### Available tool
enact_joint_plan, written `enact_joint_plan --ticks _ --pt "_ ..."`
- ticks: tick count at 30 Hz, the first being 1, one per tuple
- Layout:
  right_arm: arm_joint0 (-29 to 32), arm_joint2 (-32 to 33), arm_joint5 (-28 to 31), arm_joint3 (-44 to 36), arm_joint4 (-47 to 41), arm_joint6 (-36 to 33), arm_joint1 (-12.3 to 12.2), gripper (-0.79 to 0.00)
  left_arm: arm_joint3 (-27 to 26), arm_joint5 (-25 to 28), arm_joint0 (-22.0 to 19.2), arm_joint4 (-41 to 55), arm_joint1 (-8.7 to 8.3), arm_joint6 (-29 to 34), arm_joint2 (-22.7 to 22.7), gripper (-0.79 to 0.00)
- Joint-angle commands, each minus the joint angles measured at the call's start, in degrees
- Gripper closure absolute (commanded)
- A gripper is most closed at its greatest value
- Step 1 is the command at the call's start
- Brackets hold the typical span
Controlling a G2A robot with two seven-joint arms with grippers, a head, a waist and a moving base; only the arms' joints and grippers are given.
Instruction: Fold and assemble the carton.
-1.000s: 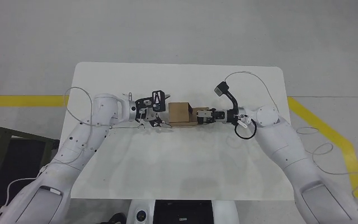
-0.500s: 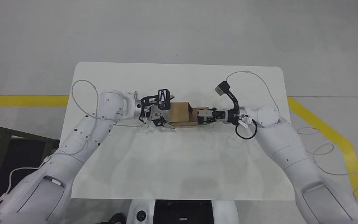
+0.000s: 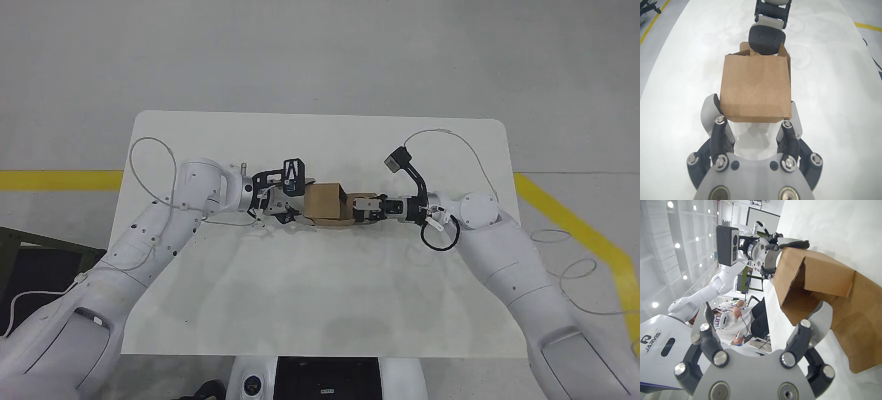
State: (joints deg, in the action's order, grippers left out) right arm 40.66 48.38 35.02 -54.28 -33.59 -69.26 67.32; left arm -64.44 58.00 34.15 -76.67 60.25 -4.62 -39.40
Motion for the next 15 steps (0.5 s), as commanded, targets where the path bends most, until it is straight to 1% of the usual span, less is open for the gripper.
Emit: enact_joint_plan --ticks 1,6,12,15 --pt "0.24 0.29 -0.02 -0.28 0.16 -0.02 -0.19 -0.785 0.10 0.00 -0.27 0.28 -0.14 -0.08 0.25 -0.342" --pt "1.84 3.01 -0.72 -0.48 0.47 -0.72 -1.52 -0.785 0.14 0.00 -0.84 0.44 -0.46 -0.29 0.74 -0.363" --pt "6.84 5.97 -5.66 -5.85 -1.95 -5.65 -3.30 -0.785 0.32 0.00 -1.24 0.16 -0.78 -0.69 1.01 -0.369" --pt "8.73 6.47 -6.12 -8.01 -2.49 -5.21 -3.49 -0.785 0.43 0.00 -1.41 0.18 -0.85 -0.91 1.01 -0.372"
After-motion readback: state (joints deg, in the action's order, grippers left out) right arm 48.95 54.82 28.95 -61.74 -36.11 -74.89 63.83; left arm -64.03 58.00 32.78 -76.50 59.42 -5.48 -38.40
